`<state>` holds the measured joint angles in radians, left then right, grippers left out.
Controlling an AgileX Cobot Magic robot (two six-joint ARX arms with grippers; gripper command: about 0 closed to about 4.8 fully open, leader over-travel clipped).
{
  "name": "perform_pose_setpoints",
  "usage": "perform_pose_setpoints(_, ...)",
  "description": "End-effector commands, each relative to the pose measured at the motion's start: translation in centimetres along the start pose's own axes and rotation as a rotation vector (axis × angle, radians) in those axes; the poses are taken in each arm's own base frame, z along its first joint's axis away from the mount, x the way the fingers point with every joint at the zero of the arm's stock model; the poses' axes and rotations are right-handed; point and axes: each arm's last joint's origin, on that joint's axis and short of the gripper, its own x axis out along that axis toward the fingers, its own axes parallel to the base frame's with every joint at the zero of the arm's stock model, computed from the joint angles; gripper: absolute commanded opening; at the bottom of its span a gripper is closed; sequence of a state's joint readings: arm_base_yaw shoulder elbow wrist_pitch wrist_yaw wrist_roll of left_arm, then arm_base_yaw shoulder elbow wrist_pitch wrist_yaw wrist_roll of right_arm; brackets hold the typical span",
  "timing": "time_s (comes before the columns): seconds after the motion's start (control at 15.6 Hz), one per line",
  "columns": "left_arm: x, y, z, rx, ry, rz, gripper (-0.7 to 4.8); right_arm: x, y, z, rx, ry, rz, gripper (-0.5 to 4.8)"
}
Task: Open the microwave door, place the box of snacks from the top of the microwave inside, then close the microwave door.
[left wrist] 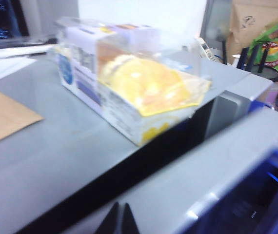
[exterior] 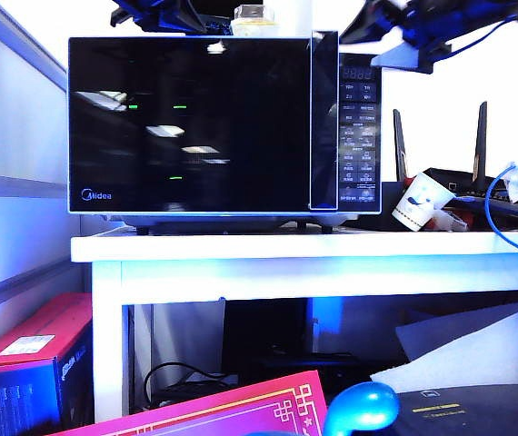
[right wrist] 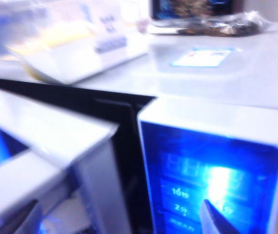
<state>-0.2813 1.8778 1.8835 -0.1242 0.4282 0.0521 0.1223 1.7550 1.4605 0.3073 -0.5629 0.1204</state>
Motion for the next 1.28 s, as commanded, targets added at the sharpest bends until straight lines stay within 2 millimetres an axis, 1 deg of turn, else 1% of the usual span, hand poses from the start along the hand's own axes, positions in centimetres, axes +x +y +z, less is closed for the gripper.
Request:
perform_pose_setpoints(0.06,-0.6,-0.3,1.2,0.013,-0.037,-0.006,-0.06,0.4,0.4,-0.1,-0.022,0.002,-0.024,4.22)
perform_pose_setpoints(0.26,-2.3,-1.0,3.7,0.045,-0.106,-0.002,-0.06,0.4,0.5,-0.2,-0.014,0.016,0.004,4.21)
perform_pose_setpoints(0.38,-4.0,-1.6,5.9,0.070,-0.167,0.004,-0.06,0.4,0.8,-0.2,-0.015,0.024,0.093,4.21)
perform_pose_setpoints(0.45,-4.5,-1.8,6.6,0.077,-0.186,0.005,-0.06,0.2,1.0,0.0,-0.015,0.027,0.131,4.22)
perform_pose_setpoints(0.58,-4.7,-1.9,7.0,0.081,-0.192,0.005,-0.06,-0.3,1.3,0.7,-0.024,0.021,0.193,4.22)
perform_pose_setpoints(0.7,-4.7,-1.9,6.7,0.070,-0.170,0.004,-0.06,-1.0,1.8,1.4,-0.027,0.024,0.255,4.21)
perform_pose_setpoints(0.83,-4.7,-1.9,6.6,0.065,-0.158,0.003,-0.06,-2.2,2.0,2.2,-0.018,0.043,0.341,4.21)
perform_pose_setpoints(0.9,-4.7,-1.9,6.6,0.066,-0.159,0.004,-0.06,-2.3,2.0,2.3,-0.018,0.045,0.369,4.22)
perform_pose_setpoints(0.96,-4.7,-1.9,6.6,0.064,-0.156,0.003,-0.06,-2.4,2.2,2.3,-0.004,0.056,0.434,4.21)
perform_pose_setpoints(1.15,-4.6,-1.9,6.5,0.063,-0.153,0.003,-0.06,-2.6,2.6,2.2,0.084,0.101,0.572,4.21)
perform_pose_setpoints(1.28,-4.6,-1.8,6.5,0.059,-0.144,0.003,-0.06,-2.6,2.7,2.2,0.120,0.120,0.622,4.22)
